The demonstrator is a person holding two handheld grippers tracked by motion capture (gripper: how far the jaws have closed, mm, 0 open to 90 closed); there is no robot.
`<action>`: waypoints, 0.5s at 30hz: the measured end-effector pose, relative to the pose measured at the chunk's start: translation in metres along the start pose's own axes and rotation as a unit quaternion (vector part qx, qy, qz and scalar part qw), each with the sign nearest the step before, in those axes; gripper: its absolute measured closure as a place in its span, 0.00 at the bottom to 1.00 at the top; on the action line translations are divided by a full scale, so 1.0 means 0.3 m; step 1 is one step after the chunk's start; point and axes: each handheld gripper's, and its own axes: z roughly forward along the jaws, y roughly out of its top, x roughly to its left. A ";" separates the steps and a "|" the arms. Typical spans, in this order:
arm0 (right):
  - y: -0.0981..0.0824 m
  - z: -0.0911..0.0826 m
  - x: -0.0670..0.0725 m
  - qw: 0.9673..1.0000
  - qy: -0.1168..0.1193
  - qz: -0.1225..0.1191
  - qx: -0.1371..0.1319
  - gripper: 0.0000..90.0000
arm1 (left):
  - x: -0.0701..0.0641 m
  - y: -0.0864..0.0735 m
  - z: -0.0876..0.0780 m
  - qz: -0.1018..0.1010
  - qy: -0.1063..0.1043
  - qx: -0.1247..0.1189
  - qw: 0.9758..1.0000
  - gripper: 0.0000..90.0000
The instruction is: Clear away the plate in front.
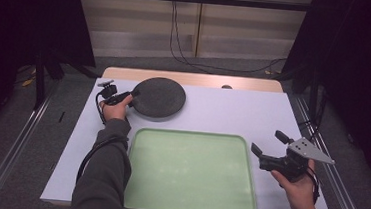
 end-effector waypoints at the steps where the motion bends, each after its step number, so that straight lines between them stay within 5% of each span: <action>1: 0.000 0.000 0.000 1.000 0.000 0.000 0.000 0.05 | 0.000 0.001 -0.001 0.004 0.003 0.006 1.000 0.50; 15: -0.002 0.004 -0.004 1.000 0.002 -0.001 0.002 0.06 | -0.005 -0.020 0.031 -0.046 -0.010 -0.010 0.999 0.60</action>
